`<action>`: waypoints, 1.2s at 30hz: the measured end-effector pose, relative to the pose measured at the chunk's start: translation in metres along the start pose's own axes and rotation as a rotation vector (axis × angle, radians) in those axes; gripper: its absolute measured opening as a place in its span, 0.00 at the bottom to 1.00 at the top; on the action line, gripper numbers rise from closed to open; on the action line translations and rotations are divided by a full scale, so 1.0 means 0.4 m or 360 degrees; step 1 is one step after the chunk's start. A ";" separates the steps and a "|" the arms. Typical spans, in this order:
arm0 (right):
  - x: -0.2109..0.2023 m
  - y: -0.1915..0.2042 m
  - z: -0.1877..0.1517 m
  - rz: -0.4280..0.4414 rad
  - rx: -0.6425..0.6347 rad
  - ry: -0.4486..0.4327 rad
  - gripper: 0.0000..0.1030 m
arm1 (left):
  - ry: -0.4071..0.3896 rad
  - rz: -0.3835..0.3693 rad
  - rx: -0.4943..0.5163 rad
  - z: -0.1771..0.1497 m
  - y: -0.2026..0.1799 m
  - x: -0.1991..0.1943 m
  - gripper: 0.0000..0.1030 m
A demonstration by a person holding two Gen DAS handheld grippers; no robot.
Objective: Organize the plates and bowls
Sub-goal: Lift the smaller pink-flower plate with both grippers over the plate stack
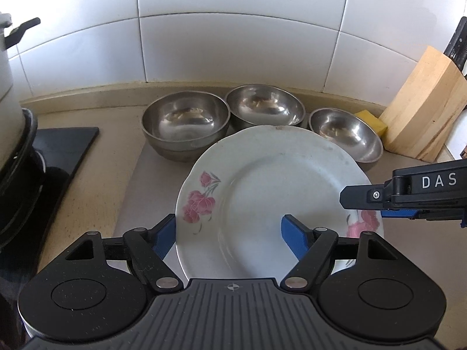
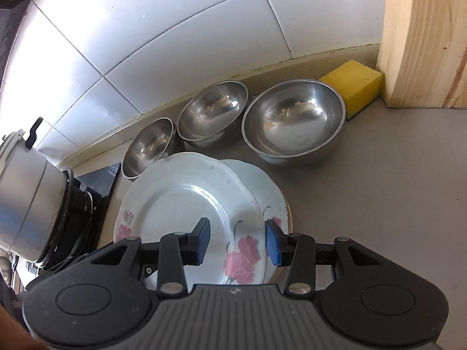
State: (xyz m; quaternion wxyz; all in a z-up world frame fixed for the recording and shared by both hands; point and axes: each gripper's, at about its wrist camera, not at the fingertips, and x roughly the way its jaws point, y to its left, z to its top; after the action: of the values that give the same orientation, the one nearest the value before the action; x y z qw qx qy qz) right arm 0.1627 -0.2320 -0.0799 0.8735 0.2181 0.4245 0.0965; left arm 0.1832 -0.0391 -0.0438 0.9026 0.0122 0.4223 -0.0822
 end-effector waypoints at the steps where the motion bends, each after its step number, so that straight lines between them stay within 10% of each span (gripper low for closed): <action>1: 0.004 0.003 0.003 -0.0003 0.0002 0.0000 0.23 | 0.0001 -0.0003 0.0003 0.006 0.004 0.005 0.72; 36: 0.083 -0.005 0.032 -0.0225 0.0060 0.0101 0.25 | 0.0155 -0.0169 0.0078 0.058 0.012 0.127 0.74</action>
State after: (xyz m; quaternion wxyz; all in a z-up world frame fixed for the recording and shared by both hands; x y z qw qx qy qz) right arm 0.1934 -0.2257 -0.0970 0.8600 0.2007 0.4680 0.0333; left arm 0.2339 -0.0436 -0.0680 0.8747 0.0160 0.4637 -0.1397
